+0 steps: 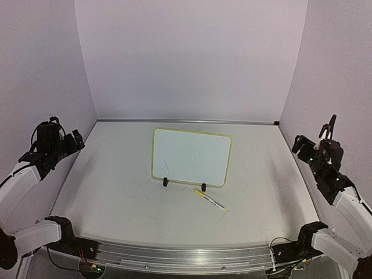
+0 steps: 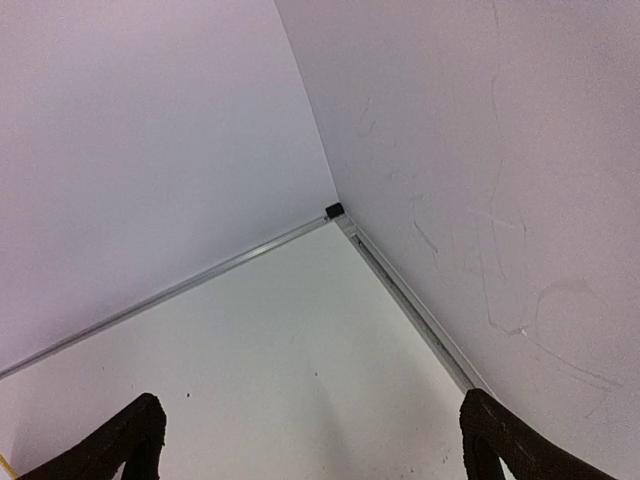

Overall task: Write a sentence on the whiteboard
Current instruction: Pick up the whiteboard marker from the center of the board.

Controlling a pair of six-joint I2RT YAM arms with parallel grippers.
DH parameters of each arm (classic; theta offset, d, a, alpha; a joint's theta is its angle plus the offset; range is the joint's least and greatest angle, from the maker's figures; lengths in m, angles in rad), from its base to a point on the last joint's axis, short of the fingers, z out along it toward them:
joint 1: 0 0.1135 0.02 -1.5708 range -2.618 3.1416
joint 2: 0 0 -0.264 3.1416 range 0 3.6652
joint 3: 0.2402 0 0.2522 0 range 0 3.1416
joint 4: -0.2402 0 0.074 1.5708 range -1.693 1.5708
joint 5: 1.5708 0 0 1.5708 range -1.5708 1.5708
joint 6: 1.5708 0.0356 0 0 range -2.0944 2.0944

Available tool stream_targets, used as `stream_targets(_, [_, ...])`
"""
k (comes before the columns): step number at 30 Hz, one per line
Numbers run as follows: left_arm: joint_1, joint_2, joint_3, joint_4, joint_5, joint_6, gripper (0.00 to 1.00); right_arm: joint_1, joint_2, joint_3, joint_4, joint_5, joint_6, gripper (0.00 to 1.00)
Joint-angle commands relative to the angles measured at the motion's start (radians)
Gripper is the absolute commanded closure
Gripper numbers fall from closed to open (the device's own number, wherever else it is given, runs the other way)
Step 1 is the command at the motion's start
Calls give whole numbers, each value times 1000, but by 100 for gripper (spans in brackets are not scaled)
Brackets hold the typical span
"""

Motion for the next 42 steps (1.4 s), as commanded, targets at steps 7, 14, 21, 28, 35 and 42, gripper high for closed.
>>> stream_targets(7, [-57,31,115,-105,308,3,1,1,151,167,-239,-290,3,2])
stream_targets(14, [-367,130,78,-53,111,-33,1,233,233,188,-261,-319,44,5])
stream_targets(21, [-465,210,4,96,141,-123,1,626,421,192,-240,-239,41,14])
stream_targets(28, [-466,225,-45,128,180,-169,1,885,717,271,-226,-122,40,29])
stream_targets(35, [-468,198,-65,99,221,-178,1,928,908,342,-226,-90,17,44])
stream_targets(42, [-468,208,-60,101,294,-140,1,932,1007,372,-238,-83,4,55])
